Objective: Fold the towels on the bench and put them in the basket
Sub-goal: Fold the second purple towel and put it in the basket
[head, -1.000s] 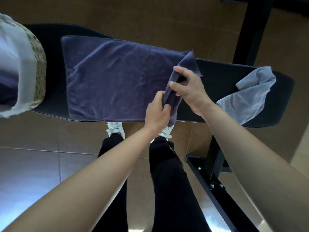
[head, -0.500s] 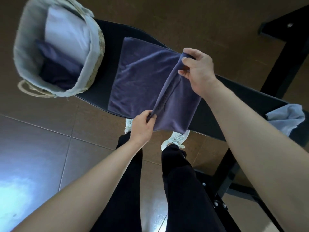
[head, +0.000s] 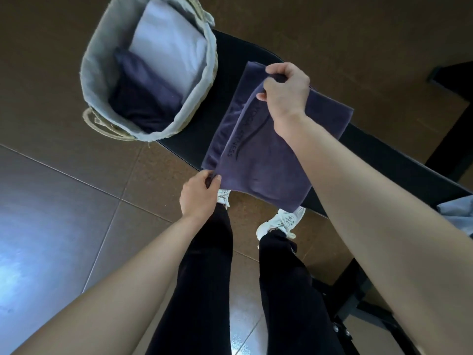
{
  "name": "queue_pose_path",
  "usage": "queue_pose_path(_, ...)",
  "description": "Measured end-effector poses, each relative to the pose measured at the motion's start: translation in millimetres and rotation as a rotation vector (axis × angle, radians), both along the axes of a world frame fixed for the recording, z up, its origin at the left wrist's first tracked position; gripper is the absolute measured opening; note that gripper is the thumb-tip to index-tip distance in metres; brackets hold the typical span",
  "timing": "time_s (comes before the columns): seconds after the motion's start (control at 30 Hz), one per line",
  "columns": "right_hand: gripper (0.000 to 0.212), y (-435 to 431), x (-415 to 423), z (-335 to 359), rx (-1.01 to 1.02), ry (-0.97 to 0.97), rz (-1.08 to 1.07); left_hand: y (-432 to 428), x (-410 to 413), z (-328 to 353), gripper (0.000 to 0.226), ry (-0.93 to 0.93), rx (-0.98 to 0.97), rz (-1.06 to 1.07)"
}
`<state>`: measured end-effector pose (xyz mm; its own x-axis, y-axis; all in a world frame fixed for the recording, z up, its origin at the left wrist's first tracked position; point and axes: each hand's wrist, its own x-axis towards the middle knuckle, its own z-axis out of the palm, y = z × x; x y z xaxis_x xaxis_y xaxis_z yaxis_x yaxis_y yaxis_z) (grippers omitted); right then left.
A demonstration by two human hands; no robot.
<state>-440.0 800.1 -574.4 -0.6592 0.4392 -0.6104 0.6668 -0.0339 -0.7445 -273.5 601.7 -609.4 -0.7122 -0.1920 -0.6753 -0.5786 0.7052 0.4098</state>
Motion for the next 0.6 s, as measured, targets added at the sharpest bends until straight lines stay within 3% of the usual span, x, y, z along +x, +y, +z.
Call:
queue_pose_path(0.1, 0.042, -13.3, -4.6, -21.7, -0.062, -0.053, 0.087, -6.8, -17.5, -11.0, 0.022, -0.058, -0.136, 0.038)
queue_pose_path(0.2, 0.055, -15.2, -1.7, -36.3, -0.054, -0.131, 0.194, -11.3, -30.8, -22.4, 0.018, -0.099, -0.138, 0.036)
queue_pose_path(0.6, 0.046, -6.7, -19.1, -24.8, -0.052, 0.006, -0.023, -20.8, -38.3, -34.5, 0.015, -0.041, -0.088, -0.059)
